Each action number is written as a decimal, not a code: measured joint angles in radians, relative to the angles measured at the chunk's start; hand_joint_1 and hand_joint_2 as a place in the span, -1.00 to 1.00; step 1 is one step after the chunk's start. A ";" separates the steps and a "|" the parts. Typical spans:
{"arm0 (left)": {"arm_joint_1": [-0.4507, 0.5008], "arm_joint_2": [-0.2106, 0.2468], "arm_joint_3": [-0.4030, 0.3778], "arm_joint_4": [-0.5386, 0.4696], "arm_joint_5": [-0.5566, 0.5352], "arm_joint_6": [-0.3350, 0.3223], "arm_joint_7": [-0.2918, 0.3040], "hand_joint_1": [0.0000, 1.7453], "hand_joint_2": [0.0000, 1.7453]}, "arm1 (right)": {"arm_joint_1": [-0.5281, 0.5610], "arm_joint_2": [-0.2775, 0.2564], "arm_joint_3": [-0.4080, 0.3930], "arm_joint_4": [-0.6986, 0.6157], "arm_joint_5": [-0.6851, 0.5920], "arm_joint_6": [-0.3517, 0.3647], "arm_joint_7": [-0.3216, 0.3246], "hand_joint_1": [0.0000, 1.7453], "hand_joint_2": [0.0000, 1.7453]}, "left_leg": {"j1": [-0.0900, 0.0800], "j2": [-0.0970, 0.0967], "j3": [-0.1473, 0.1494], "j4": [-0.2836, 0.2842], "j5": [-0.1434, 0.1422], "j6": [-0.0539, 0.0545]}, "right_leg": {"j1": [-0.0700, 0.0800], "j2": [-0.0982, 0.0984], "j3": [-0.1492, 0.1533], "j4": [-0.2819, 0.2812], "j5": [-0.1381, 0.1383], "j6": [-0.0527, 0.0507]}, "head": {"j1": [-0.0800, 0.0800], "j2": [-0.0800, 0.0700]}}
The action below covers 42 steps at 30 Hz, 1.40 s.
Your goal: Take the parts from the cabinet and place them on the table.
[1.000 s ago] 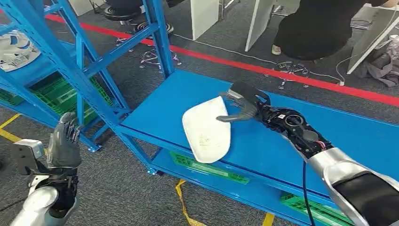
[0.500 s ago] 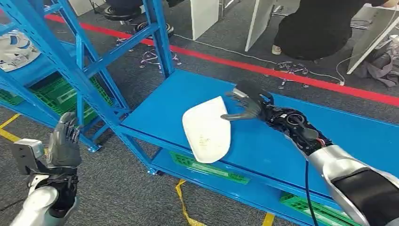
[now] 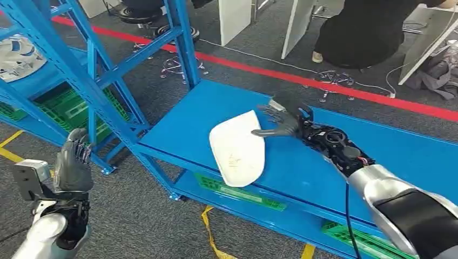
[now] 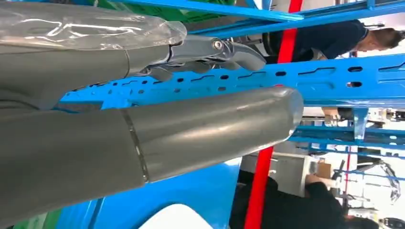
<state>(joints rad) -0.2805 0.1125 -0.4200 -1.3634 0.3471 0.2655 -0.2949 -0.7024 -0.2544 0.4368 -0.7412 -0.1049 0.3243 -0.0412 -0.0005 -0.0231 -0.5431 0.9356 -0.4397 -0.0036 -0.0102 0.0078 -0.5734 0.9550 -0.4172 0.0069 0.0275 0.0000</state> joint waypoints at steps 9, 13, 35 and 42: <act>-0.001 -0.005 0.000 0.004 0.003 -0.009 -0.024 -1.00 -1.00 | -0.016 0.023 -0.002 0.050 -0.088 0.074 -0.035 -1.00 1.00 | 0.000 0.000 0.000 0.000 0.000 0.000 | 0.000 0.000 0.000 0.000 0.000 0.000 | 0.000 0.000; -0.002 -0.010 0.000 0.011 0.003 -0.016 -0.037 -1.00 -1.00 | -0.025 0.039 -0.008 0.073 -0.143 0.107 -0.037 -1.00 1.00 | 0.000 0.000 0.000 0.000 0.000 0.000 | 0.000 0.000 0.000 0.000 0.000 0.000 | 0.000 0.000; -0.002 -0.016 0.005 0.034 -0.008 -0.033 -0.047 -1.00 -1.00 | -0.040 0.111 -0.028 0.187 -0.303 0.172 -0.071 -1.00 1.00 | 0.000 0.000 0.000 0.000 0.000 0.000 | 0.000 0.000 0.000 0.000 0.000 0.000 | 0.000 0.000; -0.003 -0.019 0.005 0.038 -0.008 -0.041 -0.047 -1.00 -1.00 | -0.041 0.114 -0.034 0.209 -0.325 0.120 -0.048 -1.00 1.00 | 0.000 0.000 0.000 0.000 0.000 0.000 | 0.000 0.000 0.000 0.000 0.000 0.000 | 0.000 0.000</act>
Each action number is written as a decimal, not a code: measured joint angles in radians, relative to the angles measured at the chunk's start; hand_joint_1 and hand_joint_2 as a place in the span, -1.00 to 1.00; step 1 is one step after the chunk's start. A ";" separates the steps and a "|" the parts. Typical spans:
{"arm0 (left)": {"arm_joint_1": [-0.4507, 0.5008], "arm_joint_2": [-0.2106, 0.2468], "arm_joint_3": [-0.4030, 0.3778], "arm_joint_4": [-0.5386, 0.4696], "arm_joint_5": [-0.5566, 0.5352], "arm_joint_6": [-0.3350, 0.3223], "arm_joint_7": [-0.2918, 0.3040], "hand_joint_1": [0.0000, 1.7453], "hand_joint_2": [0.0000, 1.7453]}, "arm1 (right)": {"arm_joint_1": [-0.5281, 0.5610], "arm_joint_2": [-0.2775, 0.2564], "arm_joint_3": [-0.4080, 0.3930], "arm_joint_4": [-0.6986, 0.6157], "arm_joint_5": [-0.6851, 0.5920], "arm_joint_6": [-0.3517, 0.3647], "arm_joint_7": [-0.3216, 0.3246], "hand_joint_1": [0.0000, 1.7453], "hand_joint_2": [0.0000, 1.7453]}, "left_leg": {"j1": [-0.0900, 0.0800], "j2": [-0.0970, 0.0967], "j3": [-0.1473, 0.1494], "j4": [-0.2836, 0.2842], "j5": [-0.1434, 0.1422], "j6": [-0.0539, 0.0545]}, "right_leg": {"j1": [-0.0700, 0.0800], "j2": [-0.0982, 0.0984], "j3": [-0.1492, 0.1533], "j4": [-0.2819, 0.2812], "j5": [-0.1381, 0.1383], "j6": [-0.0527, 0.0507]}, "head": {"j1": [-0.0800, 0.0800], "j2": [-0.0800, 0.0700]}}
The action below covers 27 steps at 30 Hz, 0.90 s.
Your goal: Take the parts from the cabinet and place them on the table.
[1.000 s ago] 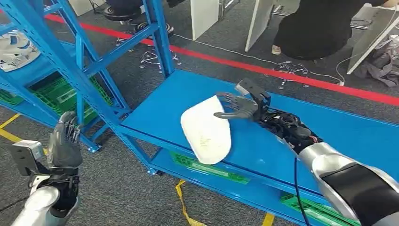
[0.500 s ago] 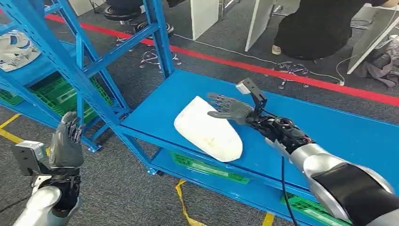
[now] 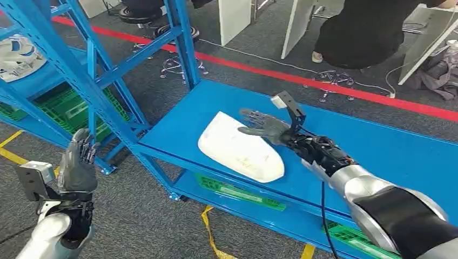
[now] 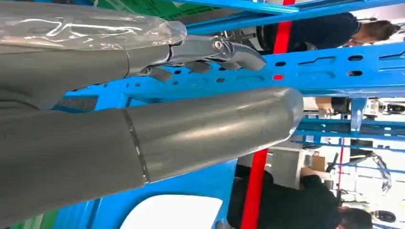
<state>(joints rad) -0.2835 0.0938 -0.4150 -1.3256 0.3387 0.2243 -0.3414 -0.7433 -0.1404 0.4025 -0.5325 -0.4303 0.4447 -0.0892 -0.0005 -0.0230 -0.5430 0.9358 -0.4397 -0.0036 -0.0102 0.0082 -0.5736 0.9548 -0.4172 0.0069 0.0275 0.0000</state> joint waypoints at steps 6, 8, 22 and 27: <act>0.000 -0.001 0.000 0.000 -0.003 0.000 0.002 -1.00 -1.00 | 0.003 0.000 -0.006 0.018 -0.018 -0.044 0.032 -1.00 1.00 | 0.000 0.000 0.000 0.000 0.000 0.000 | 0.000 0.000 0.000 0.000 0.000 0.000 | 0.000 0.000; -0.001 -0.001 0.000 0.000 -0.003 0.000 0.006 -1.00 -1.00 | 0.006 0.000 -0.009 0.024 -0.019 -0.059 0.040 -1.00 1.00 | 0.000 0.000 0.000 0.000 0.000 0.000 | 0.000 0.000 0.000 0.000 0.000 0.000 | 0.000 0.000; -0.008 -0.002 0.000 0.000 -0.001 -0.008 0.013 -1.00 -1.00 | 0.018 0.000 -0.015 0.054 0.001 -0.059 0.067 -1.00 1.00 | 0.000 0.000 0.001 0.000 0.000 0.000 | 0.000 0.001 0.001 0.000 0.000 0.000 | 0.000 0.000; -0.012 -0.002 0.000 0.000 0.000 -0.008 0.014 -1.00 -1.00 | 0.015 0.000 -0.014 0.058 0.007 -0.059 0.072 -1.00 1.00 | 0.000 0.000 0.002 0.000 0.000 0.000 | 0.000 0.001 0.002 0.000 0.000 0.000 | 0.000 0.000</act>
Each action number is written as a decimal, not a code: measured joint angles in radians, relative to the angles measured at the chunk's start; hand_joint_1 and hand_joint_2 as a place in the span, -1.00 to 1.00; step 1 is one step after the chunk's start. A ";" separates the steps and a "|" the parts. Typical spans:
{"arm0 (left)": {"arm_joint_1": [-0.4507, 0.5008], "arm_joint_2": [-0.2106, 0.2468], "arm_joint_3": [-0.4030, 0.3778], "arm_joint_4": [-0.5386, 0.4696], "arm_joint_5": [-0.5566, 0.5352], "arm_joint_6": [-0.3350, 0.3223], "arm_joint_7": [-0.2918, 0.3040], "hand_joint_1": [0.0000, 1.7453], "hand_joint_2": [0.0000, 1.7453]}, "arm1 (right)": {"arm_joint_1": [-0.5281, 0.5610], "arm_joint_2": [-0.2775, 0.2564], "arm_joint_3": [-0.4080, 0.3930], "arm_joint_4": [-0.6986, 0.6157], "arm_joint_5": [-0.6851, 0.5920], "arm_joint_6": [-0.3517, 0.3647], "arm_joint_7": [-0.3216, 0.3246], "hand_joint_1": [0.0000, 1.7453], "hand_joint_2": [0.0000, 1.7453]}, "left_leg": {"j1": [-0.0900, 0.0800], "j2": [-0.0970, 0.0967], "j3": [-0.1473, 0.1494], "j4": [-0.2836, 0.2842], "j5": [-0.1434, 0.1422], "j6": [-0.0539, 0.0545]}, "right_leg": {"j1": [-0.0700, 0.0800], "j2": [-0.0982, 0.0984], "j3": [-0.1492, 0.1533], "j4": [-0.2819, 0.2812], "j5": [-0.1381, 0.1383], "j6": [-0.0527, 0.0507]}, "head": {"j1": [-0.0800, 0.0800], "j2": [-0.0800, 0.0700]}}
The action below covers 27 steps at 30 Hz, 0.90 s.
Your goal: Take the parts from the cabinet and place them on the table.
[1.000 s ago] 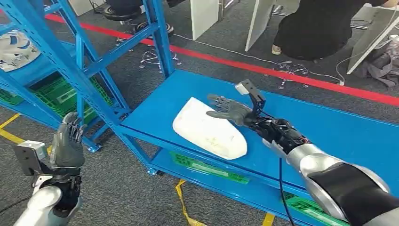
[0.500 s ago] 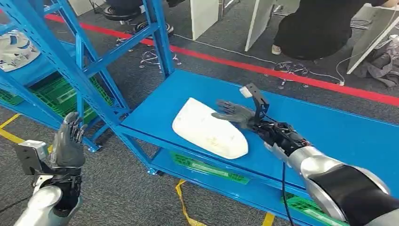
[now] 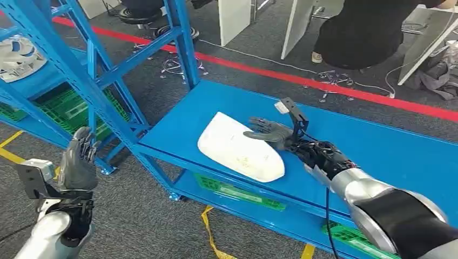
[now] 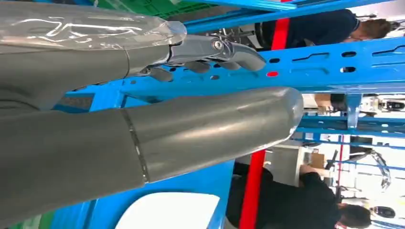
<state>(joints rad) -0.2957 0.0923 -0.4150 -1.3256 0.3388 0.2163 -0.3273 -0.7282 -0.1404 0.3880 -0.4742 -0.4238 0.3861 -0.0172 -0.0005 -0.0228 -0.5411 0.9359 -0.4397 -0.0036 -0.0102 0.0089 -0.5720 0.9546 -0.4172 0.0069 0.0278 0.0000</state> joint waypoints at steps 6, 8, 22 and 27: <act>-0.005 0.000 0.000 0.000 0.005 0.014 0.005 -1.00 -1.00 | -0.006 0.000 0.008 0.006 0.053 0.003 0.035 -1.00 1.00 | 0.000 0.000 0.000 0.000 0.000 0.000 | 0.000 0.000 0.000 0.000 0.000 0.000 | 0.000 0.000; -0.007 -0.001 0.000 0.000 0.009 0.018 0.005 -1.00 -1.00 | -0.010 0.000 0.012 0.008 0.068 0.004 0.044 -1.00 1.00 | 0.000 0.000 0.000 0.000 0.000 0.000 | 0.000 0.000 0.001 0.000 0.000 0.000 | 0.000 0.000; -0.008 -0.004 0.000 0.000 0.015 0.032 0.006 -1.00 -1.00 | -0.032 0.000 0.048 0.025 0.107 0.000 0.062 -1.00 1.00 | 0.000 0.000 0.001 0.000 0.000 0.000 | 0.000 0.000 0.001 0.000 0.000 0.000 | 0.000 0.000; -0.008 -0.005 0.000 0.000 0.015 0.032 0.006 -1.00 -1.00 | -0.035 0.000 0.050 0.030 0.107 0.000 0.062 -1.00 1.00 | 0.000 0.000 0.001 0.000 0.000 0.000 | 0.000 0.000 0.001 0.000 0.000 0.000 | 0.000 0.000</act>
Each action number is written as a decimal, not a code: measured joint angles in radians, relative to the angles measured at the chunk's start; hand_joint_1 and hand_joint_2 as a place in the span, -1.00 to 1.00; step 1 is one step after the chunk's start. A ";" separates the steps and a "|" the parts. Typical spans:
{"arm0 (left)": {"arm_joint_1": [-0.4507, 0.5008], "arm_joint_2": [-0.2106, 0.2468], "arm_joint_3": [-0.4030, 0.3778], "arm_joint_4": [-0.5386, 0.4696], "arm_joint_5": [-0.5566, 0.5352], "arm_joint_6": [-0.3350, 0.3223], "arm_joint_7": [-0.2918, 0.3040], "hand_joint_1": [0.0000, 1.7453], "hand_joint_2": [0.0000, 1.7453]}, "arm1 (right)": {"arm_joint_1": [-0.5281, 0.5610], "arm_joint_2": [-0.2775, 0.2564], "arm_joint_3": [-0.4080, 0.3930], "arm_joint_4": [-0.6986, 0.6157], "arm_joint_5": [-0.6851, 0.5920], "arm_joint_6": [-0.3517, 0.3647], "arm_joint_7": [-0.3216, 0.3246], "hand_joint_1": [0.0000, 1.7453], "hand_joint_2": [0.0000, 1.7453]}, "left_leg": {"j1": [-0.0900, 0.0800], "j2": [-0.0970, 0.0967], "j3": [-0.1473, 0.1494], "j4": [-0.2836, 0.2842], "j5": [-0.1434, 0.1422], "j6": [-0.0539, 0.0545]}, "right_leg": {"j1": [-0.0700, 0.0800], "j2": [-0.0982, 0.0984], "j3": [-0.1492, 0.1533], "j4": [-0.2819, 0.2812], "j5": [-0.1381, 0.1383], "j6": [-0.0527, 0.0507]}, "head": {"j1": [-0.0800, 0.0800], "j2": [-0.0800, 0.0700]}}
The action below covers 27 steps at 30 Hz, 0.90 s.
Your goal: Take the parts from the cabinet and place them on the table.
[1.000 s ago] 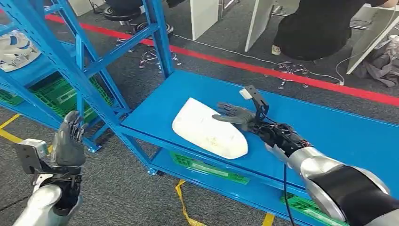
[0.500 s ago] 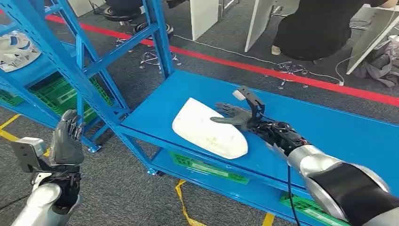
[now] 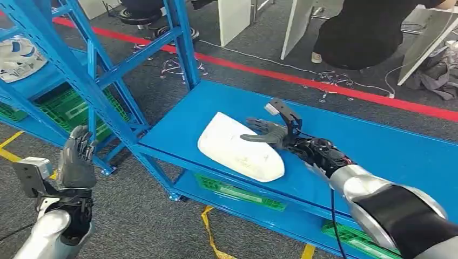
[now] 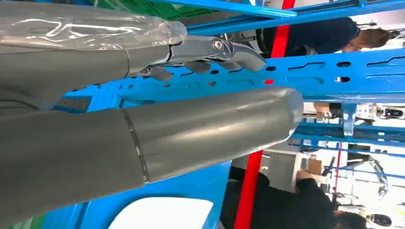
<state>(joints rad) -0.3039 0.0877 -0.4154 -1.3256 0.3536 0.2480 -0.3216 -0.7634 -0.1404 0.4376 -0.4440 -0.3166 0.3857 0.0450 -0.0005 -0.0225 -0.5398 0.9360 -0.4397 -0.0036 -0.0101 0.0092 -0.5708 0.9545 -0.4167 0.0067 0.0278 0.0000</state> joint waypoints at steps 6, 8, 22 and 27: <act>-0.001 -0.001 0.000 0.000 0.003 0.003 0.005 -1.00 -1.00 | -0.004 0.000 0.010 0.002 0.046 -0.014 0.008 -1.00 1.00 | 0.000 0.000 0.000 0.000 0.000 0.000 | 0.000 0.000 0.000 0.000 0.000 0.000 | 0.000 0.000; -0.003 -0.001 0.000 0.000 0.003 0.009 0.009 -1.00 -1.00 | -0.009 0.000 0.021 0.003 0.071 -0.023 0.011 -1.00 1.00 | 0.000 0.000 0.001 0.000 0.000 0.000 | 0.000 0.000 0.000 0.000 0.000 0.000 | 0.000 0.000; -0.004 -0.003 -0.001 0.000 0.010 0.030 0.026 -1.00 -1.00 | -0.033 0.000 0.110 0.010 0.312 -0.156 0.014 -1.00 1.00 | 0.000 0.000 0.003 0.000 0.000 0.000 | 0.000 0.000 0.003 -0.001 0.000 0.000 | 0.000 0.000; -0.004 -0.003 -0.003 0.000 0.012 0.024 0.027 -1.00 -1.00 | -0.038 -0.001 0.143 0.010 0.397 -0.185 0.011 -1.00 1.00 | 0.000 0.001 0.005 0.000 0.000 0.000 | 0.000 0.000 0.005 -0.001 0.000 0.000 | 0.000 0.000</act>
<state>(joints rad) -0.3079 0.0843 -0.4181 -1.3260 0.3655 0.2716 -0.2949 -0.8012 -0.1415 0.5803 -0.4345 0.0808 0.2007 0.0565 -0.0005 -0.0216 -0.5353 0.9363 -0.4397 -0.0036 -0.0100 0.0096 -0.5663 0.9535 -0.4166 0.0069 0.0275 0.0000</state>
